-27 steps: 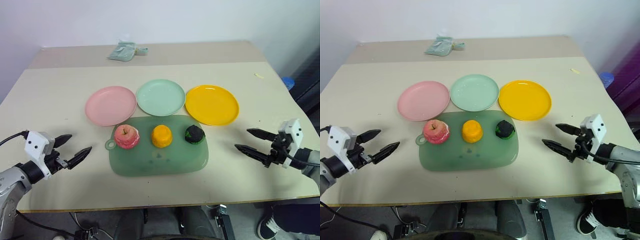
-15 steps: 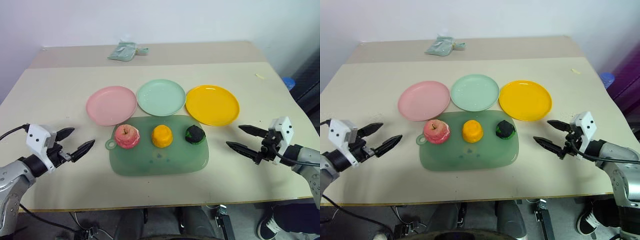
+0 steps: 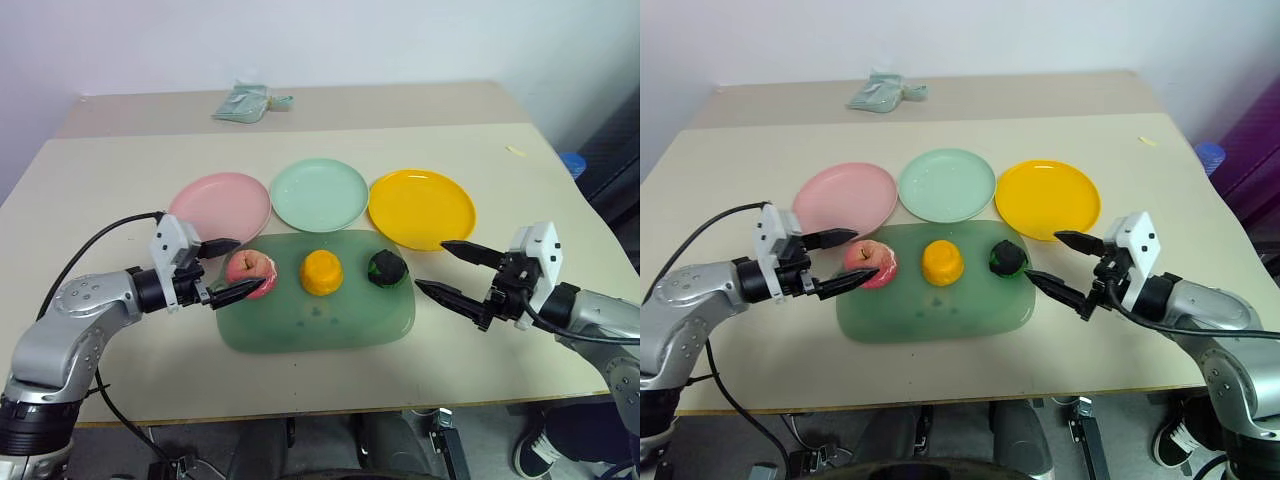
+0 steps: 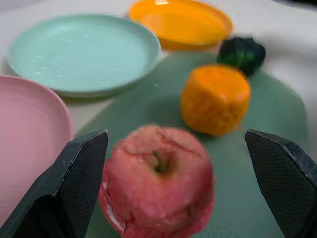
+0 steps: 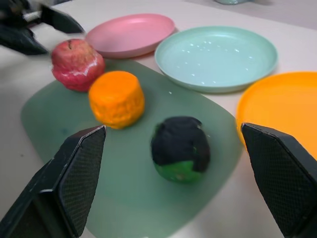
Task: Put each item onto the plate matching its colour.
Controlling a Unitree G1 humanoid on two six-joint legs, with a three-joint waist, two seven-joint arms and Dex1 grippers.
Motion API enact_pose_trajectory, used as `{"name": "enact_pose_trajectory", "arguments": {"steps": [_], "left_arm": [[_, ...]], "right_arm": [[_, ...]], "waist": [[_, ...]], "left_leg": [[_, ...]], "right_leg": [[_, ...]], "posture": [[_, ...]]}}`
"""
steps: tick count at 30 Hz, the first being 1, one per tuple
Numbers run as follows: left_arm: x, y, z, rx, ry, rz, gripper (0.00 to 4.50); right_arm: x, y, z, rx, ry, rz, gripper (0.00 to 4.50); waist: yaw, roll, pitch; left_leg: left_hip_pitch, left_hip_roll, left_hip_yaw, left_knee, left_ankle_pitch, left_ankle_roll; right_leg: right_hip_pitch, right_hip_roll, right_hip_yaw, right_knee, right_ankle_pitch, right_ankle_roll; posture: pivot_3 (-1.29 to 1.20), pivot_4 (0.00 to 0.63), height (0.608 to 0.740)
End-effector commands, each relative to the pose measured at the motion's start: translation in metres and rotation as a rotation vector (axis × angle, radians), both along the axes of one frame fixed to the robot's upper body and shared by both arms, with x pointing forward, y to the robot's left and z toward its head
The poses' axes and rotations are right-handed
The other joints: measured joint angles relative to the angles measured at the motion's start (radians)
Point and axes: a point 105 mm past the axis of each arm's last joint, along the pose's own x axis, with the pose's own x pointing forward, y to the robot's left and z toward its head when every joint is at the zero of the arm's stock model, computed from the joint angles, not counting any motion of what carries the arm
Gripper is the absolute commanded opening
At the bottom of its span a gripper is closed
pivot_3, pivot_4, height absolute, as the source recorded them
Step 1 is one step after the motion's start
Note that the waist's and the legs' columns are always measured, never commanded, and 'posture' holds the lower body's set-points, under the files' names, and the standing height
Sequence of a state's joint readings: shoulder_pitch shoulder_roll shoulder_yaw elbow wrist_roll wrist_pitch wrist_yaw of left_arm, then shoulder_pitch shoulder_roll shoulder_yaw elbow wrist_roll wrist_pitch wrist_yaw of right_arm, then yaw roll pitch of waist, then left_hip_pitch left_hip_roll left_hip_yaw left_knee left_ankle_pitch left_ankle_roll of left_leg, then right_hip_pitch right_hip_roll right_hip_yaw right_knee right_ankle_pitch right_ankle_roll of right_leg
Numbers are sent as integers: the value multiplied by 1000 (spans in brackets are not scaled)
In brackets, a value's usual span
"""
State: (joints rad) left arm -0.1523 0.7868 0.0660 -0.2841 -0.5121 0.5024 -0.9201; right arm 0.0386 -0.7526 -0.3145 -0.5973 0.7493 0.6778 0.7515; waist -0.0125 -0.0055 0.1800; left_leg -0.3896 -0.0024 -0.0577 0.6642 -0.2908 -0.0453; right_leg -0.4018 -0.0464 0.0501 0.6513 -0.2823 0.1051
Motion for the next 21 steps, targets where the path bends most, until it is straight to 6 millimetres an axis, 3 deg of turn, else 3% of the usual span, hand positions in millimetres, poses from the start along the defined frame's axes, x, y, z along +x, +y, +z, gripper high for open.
{"name": "enact_pose_trajectory", "arguments": {"steps": [1, 3, 6, 8, 11, 17, 21], "left_arm": [[9, -4, -9, 33, 11, -20, 4500], [10, -4, -17, 54, 27, -28, 4500], [12, -3, -20, 56, 23, -20, 3662], [14, -2, -14, 17, 3, -3, 3323], [22, 5, 6, -92, -33, 58, 3323], [84, 52, 47, -131, -204, 466, 3323], [114, 65, 43, -88, -174, 625, 3323]], "right_arm": [[-11, 17, 10, 25, -21, 54, 4447], [-16, 20, 8, 18, -10, 60, 4447], [-19, 22, 10, 22, -7, 67, 4500], [-19, 20, 9, 24, -4, 65, 4500], [-18, 18, 8, 21, -5, 66, 4500], [-13, 25, 12, 31, -27, 103, 4500], [-5, 32, 13, 31, -49, 123, 4500]], "waist": [[2, 0, 0], [4, -1, 0], [1, -1, 0], [1, 0, 0], [2, 0, 0], [2, -2, 1], [1, -2, 1]], "left_leg": [[0, 0, 0, 0, 0, 0], [-1, 0, 0, 1, 0, 0], [0, 0, -1, 1, 0, 0], [1, 0, -1, 1, 0, 0], [1, 0, -1, 1, 0, 0], [0, 0, -3, 2, 0, 0], [0, -1, -2, 2, 0, 0]], "right_leg": [[0, 0, 0, 0, 0, 0], [0, 0, 0, 0, 0, 0], [1, 0, -1, 0, 0, 0], [1, 0, 0, 0, 0, 0], [2, 0, -1, 0, 0, 0], [2, 0, -2, 0, 0, 0], [2, 0, -2, 0, 0, 1]], "posture": [[0, 150, 740], [0, 150, 740], [0, 150, 740], [0, 150, 740], [0, 150, 740], [0, 150, 740], [0, 150, 740]]}}
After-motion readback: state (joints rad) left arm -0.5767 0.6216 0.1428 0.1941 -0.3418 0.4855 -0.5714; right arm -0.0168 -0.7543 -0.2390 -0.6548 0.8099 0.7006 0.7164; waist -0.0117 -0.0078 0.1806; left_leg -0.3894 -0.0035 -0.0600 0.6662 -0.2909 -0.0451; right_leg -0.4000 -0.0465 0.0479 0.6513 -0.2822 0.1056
